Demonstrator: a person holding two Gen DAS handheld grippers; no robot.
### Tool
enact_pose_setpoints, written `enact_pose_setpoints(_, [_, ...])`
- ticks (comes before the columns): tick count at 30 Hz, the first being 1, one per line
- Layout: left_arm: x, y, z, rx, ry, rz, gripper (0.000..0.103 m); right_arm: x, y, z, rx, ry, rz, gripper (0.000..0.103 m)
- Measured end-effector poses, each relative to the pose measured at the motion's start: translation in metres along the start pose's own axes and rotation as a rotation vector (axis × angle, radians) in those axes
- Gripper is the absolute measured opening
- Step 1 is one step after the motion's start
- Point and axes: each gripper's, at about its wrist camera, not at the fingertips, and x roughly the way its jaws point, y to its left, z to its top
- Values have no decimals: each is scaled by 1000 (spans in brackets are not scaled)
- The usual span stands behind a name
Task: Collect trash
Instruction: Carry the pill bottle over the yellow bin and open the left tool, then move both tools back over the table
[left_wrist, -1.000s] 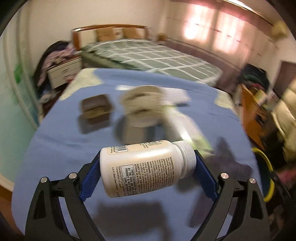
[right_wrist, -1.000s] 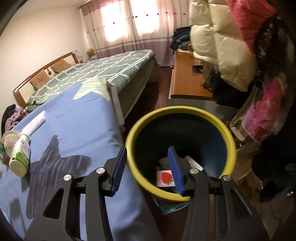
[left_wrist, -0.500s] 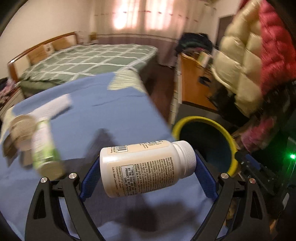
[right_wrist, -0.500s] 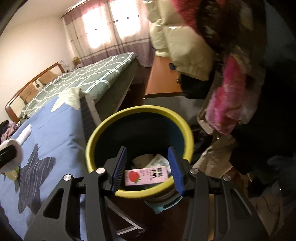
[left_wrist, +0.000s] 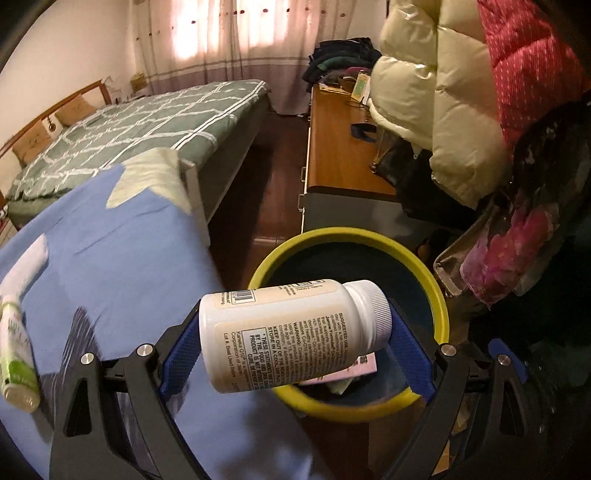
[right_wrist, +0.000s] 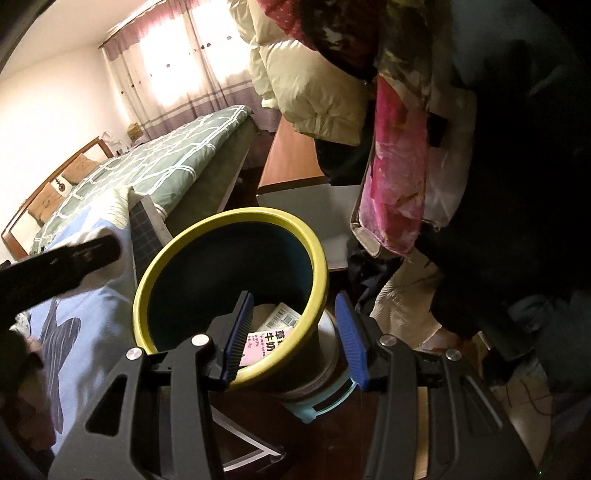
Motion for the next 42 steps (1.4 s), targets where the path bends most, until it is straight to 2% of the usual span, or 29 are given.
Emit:
enact_pose_setpoints(2, [4,-5,6,5,-6,6,97,0,0,0,1,0,2,47])
enact_pose_setpoints(6, [-10,0,11,-22,-33,-11,98,-1,4,-1,-6,1,12,47])
enact_pose_setpoints(11, [-56,32,-8,-60,-84,-15,98,1,17,-5,-30,11,34,47])
enact_pose_setpoints(14, [-85,60,-28,-83,-116,14,98,1,28,-8,-49,18,53,47])
enact_pose_setpoints(20, [-133,123,-69,-157,-179,136,98,-3,58,-14,-103,24,82,48])
enact_pose_setpoints(26, [-170,198,-111,-288,-213,247,98,-11,100,-20,-180,25,109,48])
enact_pose_setpoints(34, [-191,288,-163,-451,-214,385,98,-17,171,-31,-295,42,180,48])
enact_pose_setpoints(42, [-203,365,-212,-595,-214,542,98,-28,261,-45,-442,64,304,48])
